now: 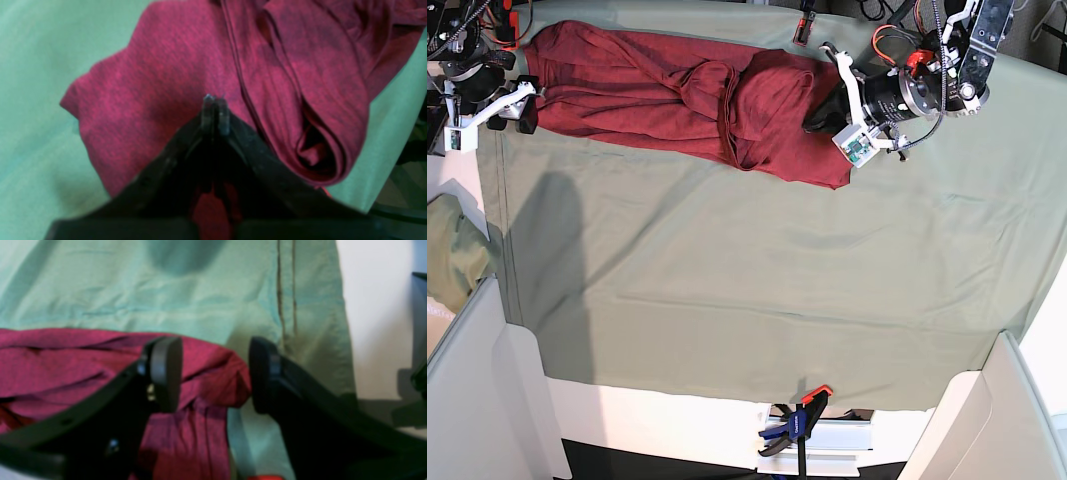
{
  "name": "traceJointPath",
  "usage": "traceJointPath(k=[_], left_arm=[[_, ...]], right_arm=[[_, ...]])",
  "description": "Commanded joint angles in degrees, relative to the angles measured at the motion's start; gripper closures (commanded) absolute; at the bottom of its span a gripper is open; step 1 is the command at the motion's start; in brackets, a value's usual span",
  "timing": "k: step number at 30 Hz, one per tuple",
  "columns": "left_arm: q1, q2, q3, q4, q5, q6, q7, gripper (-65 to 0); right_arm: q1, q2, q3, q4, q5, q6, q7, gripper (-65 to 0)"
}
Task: Fold the T-shirt properly
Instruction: 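Carry the strip end with the left gripper toward the right gripper, then lay the folded end onto the strip and press it flat with the left gripper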
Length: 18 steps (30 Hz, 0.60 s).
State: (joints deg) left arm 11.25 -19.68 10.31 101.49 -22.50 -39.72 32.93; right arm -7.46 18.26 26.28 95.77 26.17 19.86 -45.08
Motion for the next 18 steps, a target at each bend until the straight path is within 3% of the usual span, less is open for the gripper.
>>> traceJointPath(k=[1,14,18], left_arm=[[-0.61,-0.02,0.55,0.94,-1.03,-0.28,-1.44,0.0],[-2.51,10.47,10.27,1.51,-0.28,-0.28,-1.44,0.0],[-3.34,11.23,11.04,1.51,1.2,-0.28,-1.44,0.0]], right_arm=[[0.61,0.94,0.44,0.98,0.87,-0.11,1.09,-32.5],[0.59,0.94,0.44,0.98,0.87,-0.13,0.68,-32.5],[0.59,0.96,0.81,1.03,2.6,-0.57,-0.66,-32.5]])
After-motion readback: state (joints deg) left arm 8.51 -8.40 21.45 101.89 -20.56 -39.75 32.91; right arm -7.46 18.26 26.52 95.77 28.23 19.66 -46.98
